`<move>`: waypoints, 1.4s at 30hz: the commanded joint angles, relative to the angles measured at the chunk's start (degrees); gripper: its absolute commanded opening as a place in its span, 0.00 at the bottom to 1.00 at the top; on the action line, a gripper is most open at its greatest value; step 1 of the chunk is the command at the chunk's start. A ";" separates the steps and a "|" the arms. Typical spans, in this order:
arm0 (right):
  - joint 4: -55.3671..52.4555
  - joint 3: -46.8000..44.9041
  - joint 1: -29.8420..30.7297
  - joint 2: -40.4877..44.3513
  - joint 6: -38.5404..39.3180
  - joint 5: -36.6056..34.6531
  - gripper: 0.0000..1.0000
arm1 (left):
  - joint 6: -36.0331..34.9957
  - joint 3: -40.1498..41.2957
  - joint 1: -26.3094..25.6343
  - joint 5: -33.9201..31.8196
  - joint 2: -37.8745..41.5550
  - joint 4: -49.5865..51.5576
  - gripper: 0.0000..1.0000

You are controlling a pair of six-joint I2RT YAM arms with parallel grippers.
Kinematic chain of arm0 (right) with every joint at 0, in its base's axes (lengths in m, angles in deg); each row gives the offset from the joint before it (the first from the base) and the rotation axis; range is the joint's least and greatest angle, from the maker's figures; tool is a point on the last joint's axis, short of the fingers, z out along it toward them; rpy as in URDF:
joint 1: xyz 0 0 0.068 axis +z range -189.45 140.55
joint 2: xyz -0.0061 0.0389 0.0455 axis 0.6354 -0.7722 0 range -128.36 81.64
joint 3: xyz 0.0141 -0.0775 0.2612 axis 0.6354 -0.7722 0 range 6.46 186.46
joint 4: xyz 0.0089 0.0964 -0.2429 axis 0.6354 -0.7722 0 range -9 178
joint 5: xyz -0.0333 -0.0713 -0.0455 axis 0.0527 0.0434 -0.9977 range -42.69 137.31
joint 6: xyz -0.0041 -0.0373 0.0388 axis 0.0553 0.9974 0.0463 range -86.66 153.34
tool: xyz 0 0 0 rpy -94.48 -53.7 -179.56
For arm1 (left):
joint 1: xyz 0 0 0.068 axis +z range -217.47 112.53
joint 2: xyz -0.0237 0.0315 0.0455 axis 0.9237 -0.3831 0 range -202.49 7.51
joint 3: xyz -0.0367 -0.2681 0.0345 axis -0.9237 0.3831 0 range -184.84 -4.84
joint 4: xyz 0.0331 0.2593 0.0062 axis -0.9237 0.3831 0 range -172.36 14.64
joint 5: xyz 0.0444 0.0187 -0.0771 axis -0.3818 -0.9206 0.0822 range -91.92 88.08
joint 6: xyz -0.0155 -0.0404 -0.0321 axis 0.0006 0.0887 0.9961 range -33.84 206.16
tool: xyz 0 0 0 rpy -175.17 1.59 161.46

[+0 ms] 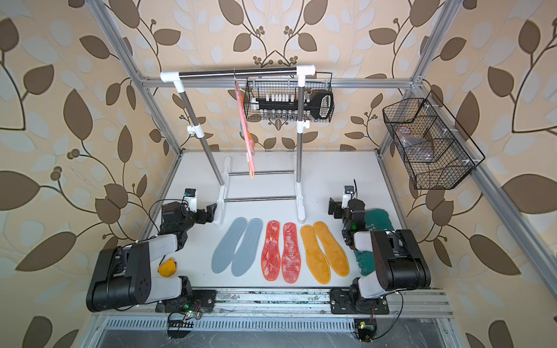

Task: Take the shoe insoles off the hanger
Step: Reset both arms

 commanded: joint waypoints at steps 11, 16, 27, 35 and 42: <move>0.79 0.71 0.16 -0.18 0.36 -0.70 0.98 | 3.99 -2.49 -0.04 -4.72 -5.43 -5.81 0.99; 0.75 0.74 0.17 -0.22 0.40 -0.69 0.98 | 4.08 -2.48 -0.04 -4.72 -5.56 -5.90 0.99; 0.56 0.91 0.17 -0.37 0.35 -0.66 0.98 | 3.98 -2.55 -0.04 -4.60 -5.49 -5.72 0.99; 0.47 0.90 0.17 -0.40 0.33 -0.69 0.98 | 3.97 -2.53 -0.08 -4.56 -5.47 -5.72 0.99; 0.47 1.00 0.12 -0.48 0.25 -0.65 0.98 | 3.97 -2.53 -0.04 -4.52 -5.40 -5.81 0.99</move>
